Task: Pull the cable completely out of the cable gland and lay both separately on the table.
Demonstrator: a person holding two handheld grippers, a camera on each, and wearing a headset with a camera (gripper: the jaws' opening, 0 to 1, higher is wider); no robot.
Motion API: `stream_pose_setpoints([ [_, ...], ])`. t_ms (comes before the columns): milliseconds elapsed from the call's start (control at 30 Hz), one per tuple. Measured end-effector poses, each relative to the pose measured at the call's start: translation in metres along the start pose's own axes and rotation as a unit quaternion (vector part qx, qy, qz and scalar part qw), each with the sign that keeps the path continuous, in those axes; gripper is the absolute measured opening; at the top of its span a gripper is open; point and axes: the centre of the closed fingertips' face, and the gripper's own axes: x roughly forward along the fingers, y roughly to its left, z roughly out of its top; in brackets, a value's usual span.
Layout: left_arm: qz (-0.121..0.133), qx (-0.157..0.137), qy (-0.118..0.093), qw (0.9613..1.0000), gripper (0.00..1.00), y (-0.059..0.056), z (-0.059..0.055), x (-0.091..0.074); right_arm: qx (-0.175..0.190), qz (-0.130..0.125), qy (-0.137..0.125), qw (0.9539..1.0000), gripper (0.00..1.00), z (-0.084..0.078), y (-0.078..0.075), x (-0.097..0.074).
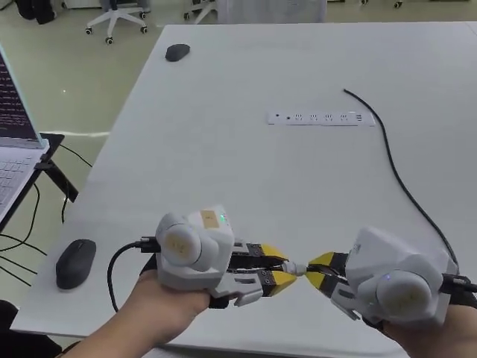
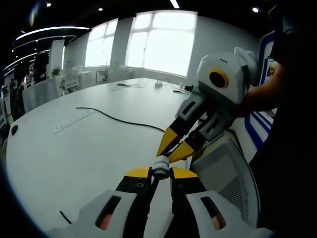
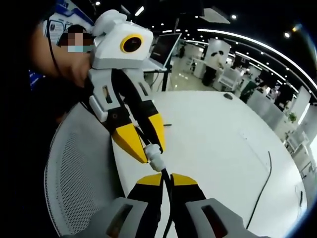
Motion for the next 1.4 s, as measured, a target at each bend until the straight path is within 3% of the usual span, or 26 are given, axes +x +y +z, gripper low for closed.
stream_pose_setpoints([
  [267, 0.006, -0.001, -0.001, 1.0000, 0.15, 0.001, -0.002, -0.002, 0.026, -0.010, 0.005, 0.9996, 0.00, -0.010, -0.004, -0.001],
  [367, 0.007, -0.007, -0.007, 0.9999, 0.15, 0.001, -0.001, -0.005, 0.056, -0.018, 0.006, 0.9982, 0.00, -0.018, -0.012, -0.003],
  [533, 0.007, -0.009, -0.010, 0.9999, 0.15, 0.001, 0.002, -0.005, 0.134, -0.019, 0.005, 0.9908, 0.00, -0.032, -0.019, -0.004],
  [733, 0.007, -0.003, -0.009, 0.9999, 0.15, 0.002, 0.005, -0.002, 0.186, -0.032, 0.007, 0.9820, 0.00, -0.048, -0.027, -0.003],
  [867, 0.007, -0.002, -0.010, 0.9999, 0.15, 0.003, 0.007, -0.002, 0.239, -0.040, 0.003, 0.9701, 0.00, -0.059, -0.033, -0.003],
  [1133, 0.008, 0.002, -0.008, 0.9999, 0.14, 0.002, 0.007, 0.002, 0.349, -0.053, 0.014, 0.9354, 0.00, -0.088, -0.041, 0.001],
  [1233, 0.007, 0.000, -0.009, 0.9999, 0.14, 0.002, 0.007, 0.001, 0.361, -0.059, 0.022, 0.9302, 0.00, -0.098, -0.042, 0.002],
  [1267, 0.008, 0.001, -0.010, 0.9999, 0.14, 0.002, 0.007, 0.000, 0.379, -0.058, 0.022, 0.9232, 0.00, -0.099, -0.042, 0.002],
  [1367, 0.007, -0.002, -0.009, 0.9999, 0.15, 0.002, 0.006, -0.001, 0.416, -0.052, 0.013, 0.9080, 0.00, -0.099, -0.041, 0.004],
  [1400, 0.008, -0.001, -0.007, 0.9999, 0.15, 0.002, 0.005, -0.002, 0.419, -0.053, 0.010, 0.9062, 0.01, -0.099, -0.041, 0.004],
])
